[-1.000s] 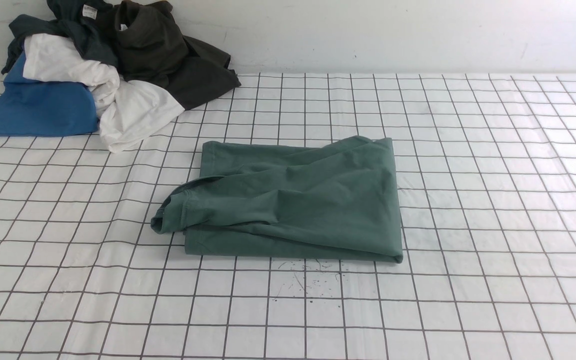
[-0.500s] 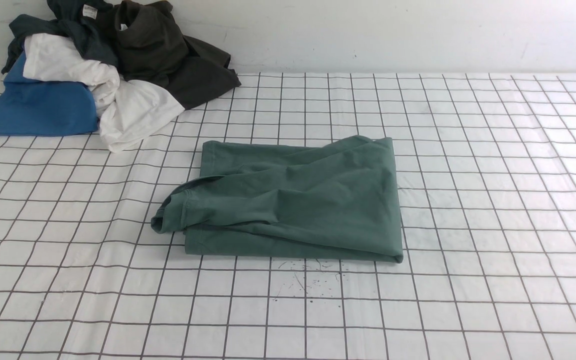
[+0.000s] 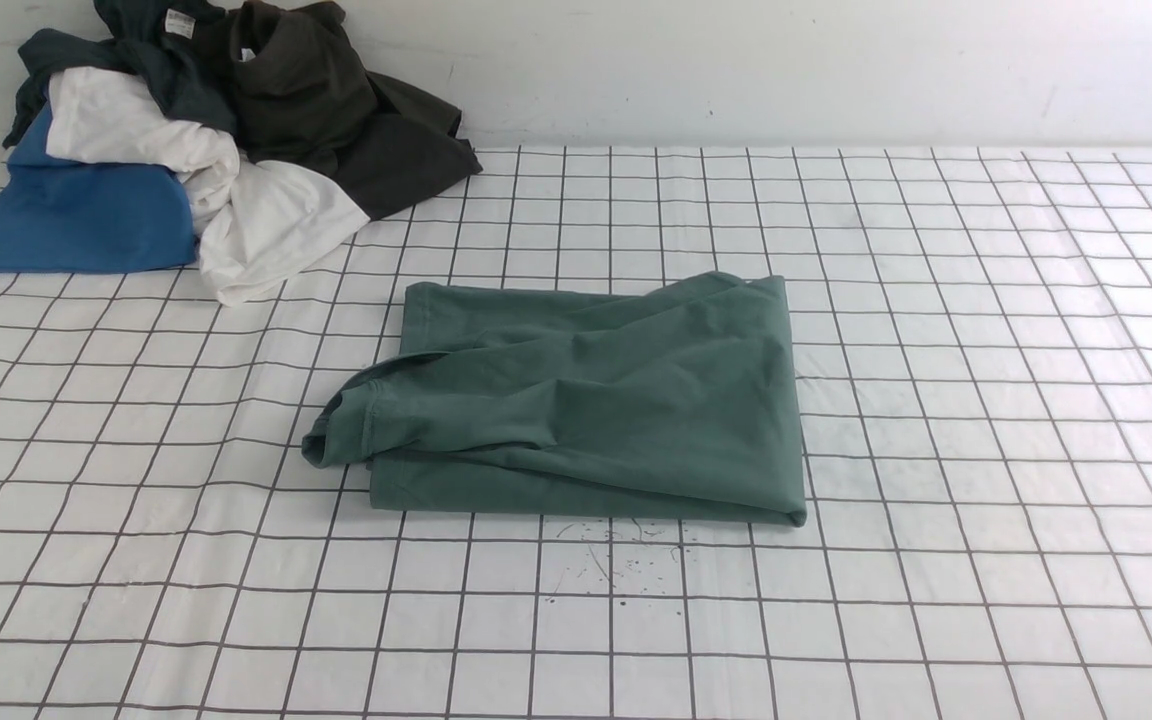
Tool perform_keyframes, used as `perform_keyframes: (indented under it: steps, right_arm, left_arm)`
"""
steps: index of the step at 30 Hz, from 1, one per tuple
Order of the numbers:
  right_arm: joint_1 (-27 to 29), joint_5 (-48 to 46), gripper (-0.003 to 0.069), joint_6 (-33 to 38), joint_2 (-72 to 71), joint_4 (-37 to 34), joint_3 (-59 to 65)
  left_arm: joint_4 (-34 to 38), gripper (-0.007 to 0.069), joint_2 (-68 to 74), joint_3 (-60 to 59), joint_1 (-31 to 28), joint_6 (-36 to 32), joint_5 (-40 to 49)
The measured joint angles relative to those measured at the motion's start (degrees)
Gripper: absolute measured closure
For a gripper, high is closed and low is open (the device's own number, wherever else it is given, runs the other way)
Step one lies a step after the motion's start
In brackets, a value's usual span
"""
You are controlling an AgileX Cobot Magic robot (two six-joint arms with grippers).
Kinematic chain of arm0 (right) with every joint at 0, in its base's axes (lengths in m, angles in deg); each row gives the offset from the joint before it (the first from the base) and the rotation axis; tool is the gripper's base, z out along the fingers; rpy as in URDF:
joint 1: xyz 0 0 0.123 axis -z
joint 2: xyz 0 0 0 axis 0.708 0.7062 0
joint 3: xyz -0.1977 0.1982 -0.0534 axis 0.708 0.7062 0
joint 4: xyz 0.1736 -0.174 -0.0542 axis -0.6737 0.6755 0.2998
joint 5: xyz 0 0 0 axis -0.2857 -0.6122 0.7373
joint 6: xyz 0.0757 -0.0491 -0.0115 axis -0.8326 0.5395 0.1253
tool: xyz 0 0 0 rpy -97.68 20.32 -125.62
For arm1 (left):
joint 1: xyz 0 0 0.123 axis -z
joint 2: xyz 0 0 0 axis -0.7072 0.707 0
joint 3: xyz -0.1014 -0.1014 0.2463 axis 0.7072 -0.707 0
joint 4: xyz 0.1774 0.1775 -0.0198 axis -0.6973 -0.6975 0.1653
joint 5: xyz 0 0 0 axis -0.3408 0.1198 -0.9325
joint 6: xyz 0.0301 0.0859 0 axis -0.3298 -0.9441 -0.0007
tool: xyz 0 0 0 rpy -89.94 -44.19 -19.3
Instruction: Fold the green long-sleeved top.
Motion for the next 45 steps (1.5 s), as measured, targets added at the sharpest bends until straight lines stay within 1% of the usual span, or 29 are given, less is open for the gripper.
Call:
perform_keyframes:
  steps: [22,25,27,28,31,32,33,34,35,36,38,41,45]
  right_arm:
    - [0.00,0.00,0.0673,-0.18,0.00,0.00,0.00]
    - [0.00,0.00,0.0673,-0.18,0.00,0.00,0.00]
    - [0.00,0.00,0.0673,-0.24,0.00,0.00,0.00]
    - [0.00,0.00,0.0673,-0.24,0.00,0.00,0.00]
    - [0.00,0.00,0.0673,-0.24,0.00,0.00,0.00]
    - [0.00,0.00,0.0673,-0.24,0.00,0.00,0.00]
    - [0.00,0.00,0.0673,-0.24,0.00,0.00,0.00]
    - [0.00,0.00,0.0673,-0.24,0.00,0.00,0.00]
    - [0.00,0.00,0.0673,-0.24,0.00,0.00,0.00]
    - [0.00,0.00,0.0673,-0.24,0.00,0.00,0.00]
    - [0.00,0.00,0.0673,-0.24,0.00,0.00,0.00]
    - [0.00,0.00,0.0673,-0.24,0.00,0.00,0.00]
    - [0.00,0.00,0.0673,-0.24,0.00,0.00,0.00]
  left_arm:
    - [-0.06,0.0631,0.00,0.00,0.00,0.00,0.00]
    - [-0.66,0.0631,0.00,-0.54,0.00,0.00,-1.11]
    - [-1.22,0.0631,0.00,-2.48,-0.04,0.00,-5.62]
    - [-1.22,0.0631,0.00,-2.48,-0.12,0.00,-6.15]
    - [-1.07,0.0631,0.00,-6.44,-2.01,-0.87,-17.59]
    - [-0.84,0.0631,0.00,-8.26,-3.71,-2.01,-23.13]
    - [-0.74,0.0631,0.00,-8.58,-4.00,-2.01,-23.13]
    - [0.34,0.0631,0.00,-11.33,-6.23,-3.76,-28.76]
    - [0.62,0.0631,0.00,-11.69,-6.94,-4.28,-30.08]
    - [2.58,0.0631,0.00,-14.32,-9.60,-6.20,-34.39]
    - [6.96,0.0631,0.00,-18.93,-13.81,-9.01,-39.61]
    - [9.98,0.0631,0.00,-23.84,-18.16,-11.20,-43.52]
    - [10.10,0.0631,0.00,-27.99,-19.56,-11.57,-43.56]
